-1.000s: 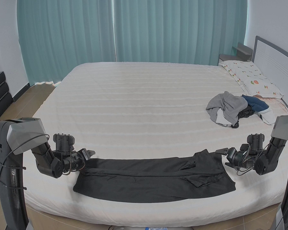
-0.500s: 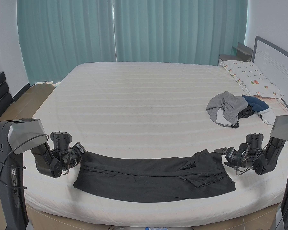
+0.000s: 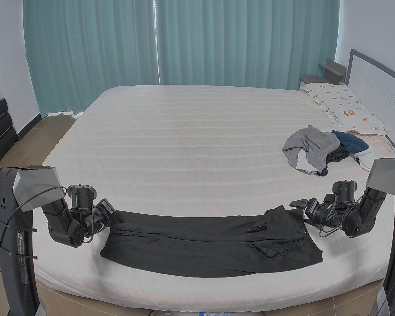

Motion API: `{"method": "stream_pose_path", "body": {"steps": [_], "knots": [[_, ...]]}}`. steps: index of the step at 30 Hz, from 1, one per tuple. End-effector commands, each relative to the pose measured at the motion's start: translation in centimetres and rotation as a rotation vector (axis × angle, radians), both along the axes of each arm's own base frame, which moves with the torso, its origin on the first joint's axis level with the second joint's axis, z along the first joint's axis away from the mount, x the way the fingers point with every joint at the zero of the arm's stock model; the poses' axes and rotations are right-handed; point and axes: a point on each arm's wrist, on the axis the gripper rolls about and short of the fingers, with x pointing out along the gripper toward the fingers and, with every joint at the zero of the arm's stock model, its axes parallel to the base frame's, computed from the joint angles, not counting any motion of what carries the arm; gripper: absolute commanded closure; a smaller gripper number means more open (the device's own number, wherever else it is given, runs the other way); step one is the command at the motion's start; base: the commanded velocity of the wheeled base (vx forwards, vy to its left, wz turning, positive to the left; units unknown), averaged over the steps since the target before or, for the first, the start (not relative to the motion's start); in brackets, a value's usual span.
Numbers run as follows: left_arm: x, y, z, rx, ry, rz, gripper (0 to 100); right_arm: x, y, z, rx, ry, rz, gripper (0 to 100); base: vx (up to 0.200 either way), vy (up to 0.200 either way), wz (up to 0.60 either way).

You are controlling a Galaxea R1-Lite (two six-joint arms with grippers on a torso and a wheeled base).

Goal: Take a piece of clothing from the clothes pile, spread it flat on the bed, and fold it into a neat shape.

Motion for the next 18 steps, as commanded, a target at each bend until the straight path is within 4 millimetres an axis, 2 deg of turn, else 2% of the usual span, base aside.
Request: {"method": "stream_pose_path", "body": {"steps": [1,9,10,18], "knots": [[-0.1,0.0,-0.4,0.000,0.011,0.001,100,0.5,0.4,-0.4,-0.009,-0.003,-0.001,0,0.000,0.000,0.00],[0.0,0.0,-0.4,-0.001,0.011,-0.001,100,1.0,0.4,-1.1,-0.017,-0.005,-0.012,0,0.000,0.000,0.00],[0.0,0.0,-0.4,-0.001,0.011,-0.001,100,1.0,0.4,-1.1,-0.024,-0.008,-0.019,100,0.000,0.000,0.00],[0.0,0.0,-0.5,-0.001,0.012,-0.001,100,1.9,-0.2,-0.4,-0.044,-0.081,-0.068,100,0.000,0.000,0.00]]}}
